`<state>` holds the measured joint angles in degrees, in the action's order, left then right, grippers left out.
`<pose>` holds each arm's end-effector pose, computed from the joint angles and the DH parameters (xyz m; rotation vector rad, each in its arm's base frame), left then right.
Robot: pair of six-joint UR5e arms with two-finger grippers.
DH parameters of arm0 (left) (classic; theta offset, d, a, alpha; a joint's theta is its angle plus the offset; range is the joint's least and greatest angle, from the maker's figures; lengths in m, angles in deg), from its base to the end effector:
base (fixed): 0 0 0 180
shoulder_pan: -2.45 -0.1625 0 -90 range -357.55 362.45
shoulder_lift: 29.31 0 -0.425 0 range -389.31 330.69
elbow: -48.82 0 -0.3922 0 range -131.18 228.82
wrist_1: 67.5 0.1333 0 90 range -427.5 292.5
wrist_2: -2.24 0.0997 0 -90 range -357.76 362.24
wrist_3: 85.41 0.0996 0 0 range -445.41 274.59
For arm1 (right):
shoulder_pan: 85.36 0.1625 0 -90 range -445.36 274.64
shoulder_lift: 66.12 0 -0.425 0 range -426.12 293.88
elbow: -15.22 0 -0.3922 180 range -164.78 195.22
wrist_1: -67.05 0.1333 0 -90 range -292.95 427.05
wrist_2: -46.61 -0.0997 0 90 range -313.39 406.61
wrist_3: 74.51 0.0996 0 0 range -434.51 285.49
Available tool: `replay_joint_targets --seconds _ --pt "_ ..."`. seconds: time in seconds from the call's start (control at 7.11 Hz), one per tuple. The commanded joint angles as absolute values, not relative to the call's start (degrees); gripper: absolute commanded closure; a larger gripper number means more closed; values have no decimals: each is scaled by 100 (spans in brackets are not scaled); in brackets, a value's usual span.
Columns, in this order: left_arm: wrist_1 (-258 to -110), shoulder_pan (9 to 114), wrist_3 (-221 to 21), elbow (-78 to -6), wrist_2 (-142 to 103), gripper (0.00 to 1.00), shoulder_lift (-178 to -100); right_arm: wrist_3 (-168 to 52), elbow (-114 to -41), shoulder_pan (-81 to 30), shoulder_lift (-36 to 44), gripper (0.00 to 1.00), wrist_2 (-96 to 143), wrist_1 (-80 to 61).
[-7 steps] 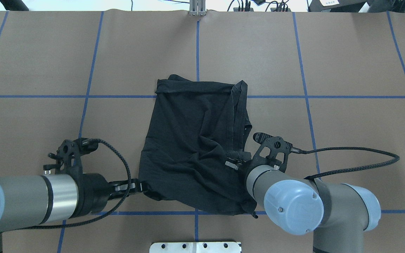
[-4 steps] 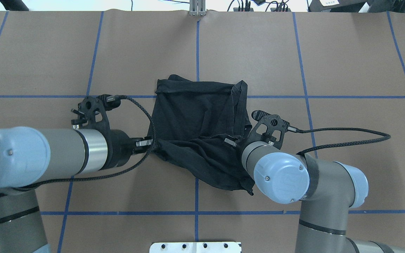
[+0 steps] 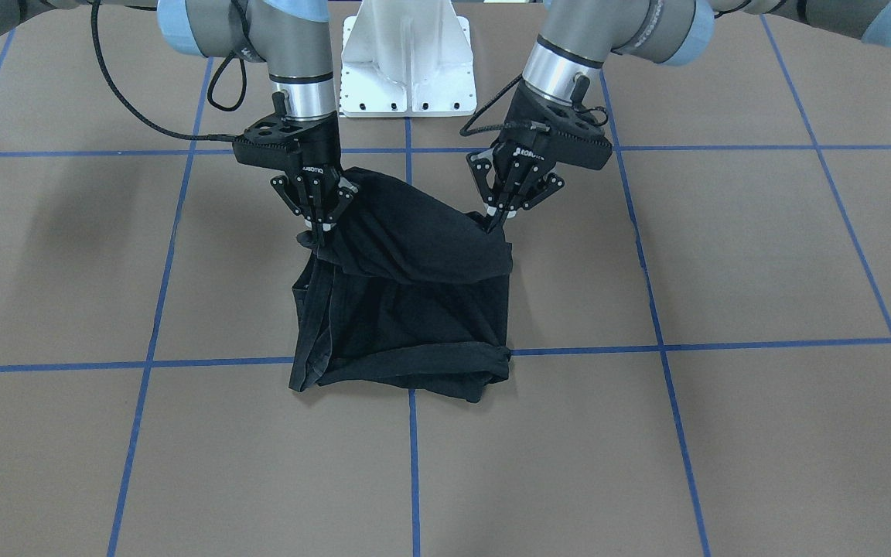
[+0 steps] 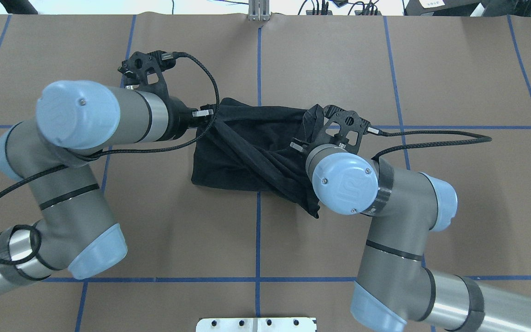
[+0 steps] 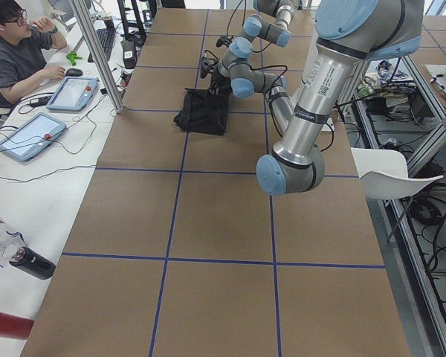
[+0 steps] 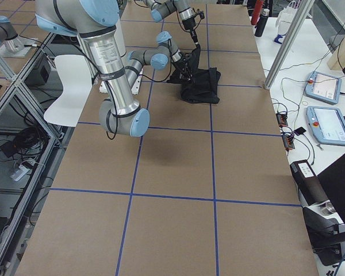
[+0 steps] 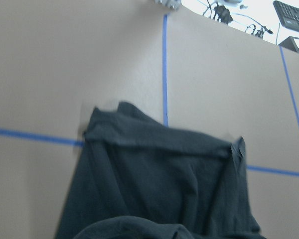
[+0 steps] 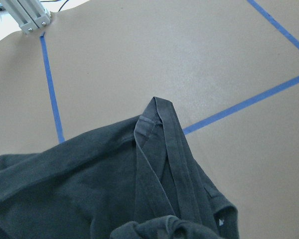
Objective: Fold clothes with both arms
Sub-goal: 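Lift the near edge with both grippers and fold it away from the robot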
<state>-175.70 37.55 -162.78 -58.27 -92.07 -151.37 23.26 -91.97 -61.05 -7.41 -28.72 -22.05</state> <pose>0.4285 -0.4549 0.1723 0.4165 1.1060 -0.3015 -0.4986 -0.3992 0.2191 0.3671 -0.8281 0.6321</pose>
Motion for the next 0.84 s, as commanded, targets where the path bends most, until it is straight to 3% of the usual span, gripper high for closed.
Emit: replay_joint_targets --seconds 0.0,0.42,0.7 --pt "-17631 3945 -16022 -4764 -9163 100 -15751 2192 -8221 -5716 -1335 100 -2959 -2164" --pt "-18094 4120 -15671 -3374 -8979 100 -16316 2025 -7085 -5382 -1865 100 -3196 -1867" --pt "-18238 4375 -15275 -3064 -8978 100 -16326 1814 -6802 -5197 -1874 100 -3380 -1566"
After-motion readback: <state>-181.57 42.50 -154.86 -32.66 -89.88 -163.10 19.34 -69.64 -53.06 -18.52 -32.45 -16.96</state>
